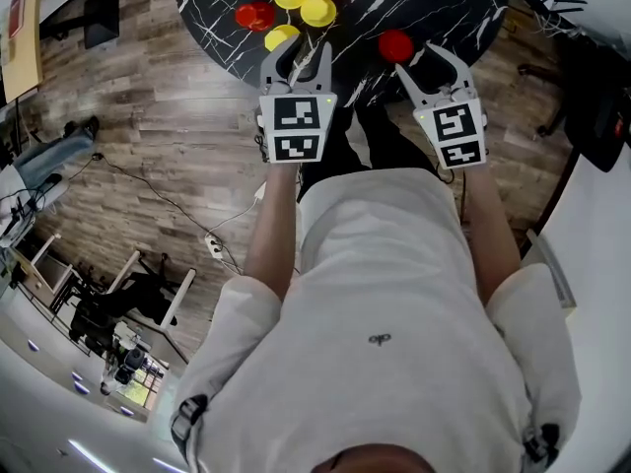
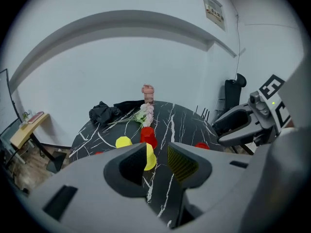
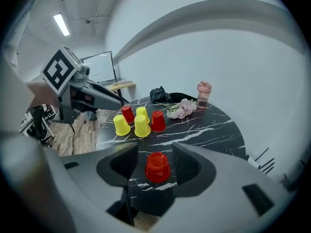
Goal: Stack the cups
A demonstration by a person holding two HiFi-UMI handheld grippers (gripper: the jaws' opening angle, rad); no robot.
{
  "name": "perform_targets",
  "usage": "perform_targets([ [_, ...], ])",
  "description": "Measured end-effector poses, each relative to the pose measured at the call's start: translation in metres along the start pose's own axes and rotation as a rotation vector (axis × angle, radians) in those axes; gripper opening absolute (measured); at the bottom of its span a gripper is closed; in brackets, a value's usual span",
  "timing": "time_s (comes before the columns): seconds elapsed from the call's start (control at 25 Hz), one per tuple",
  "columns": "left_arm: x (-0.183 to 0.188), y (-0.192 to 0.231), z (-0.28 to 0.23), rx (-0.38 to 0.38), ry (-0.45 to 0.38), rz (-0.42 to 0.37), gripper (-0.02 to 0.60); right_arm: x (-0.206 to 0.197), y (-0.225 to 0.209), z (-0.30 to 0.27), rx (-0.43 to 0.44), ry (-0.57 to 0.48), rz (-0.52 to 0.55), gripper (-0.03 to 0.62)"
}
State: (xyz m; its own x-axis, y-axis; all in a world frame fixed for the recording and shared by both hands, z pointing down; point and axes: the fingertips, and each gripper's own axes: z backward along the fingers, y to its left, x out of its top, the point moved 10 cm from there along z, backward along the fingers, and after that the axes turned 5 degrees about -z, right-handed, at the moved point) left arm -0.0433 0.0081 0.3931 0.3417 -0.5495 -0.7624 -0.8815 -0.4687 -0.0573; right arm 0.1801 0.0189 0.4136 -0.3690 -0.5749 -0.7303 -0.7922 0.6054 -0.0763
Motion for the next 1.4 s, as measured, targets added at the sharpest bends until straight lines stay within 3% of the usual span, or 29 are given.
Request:
perform_targets([
  [0.44, -0.025, 0.003, -0.047, 0.077, 0.118, 0.063, 0.163, -0.001, -0.002, 0.019, -0.028, -0.009, -0.028, 0.222],
  [0.96, -0.034, 0.009, -0.083, 0.141, 0.109, 0.183, 0.221, -0.001, -0.003, 0.026, -0.036, -0.008, -0.028, 0.219],
  [1.4, -0.036, 0.015, -0.105, 0.155, 0.131, 0.206, 0.225, -0.003, -0.009, 0.027, -0.043, 0.003, -0.029, 0.218],
])
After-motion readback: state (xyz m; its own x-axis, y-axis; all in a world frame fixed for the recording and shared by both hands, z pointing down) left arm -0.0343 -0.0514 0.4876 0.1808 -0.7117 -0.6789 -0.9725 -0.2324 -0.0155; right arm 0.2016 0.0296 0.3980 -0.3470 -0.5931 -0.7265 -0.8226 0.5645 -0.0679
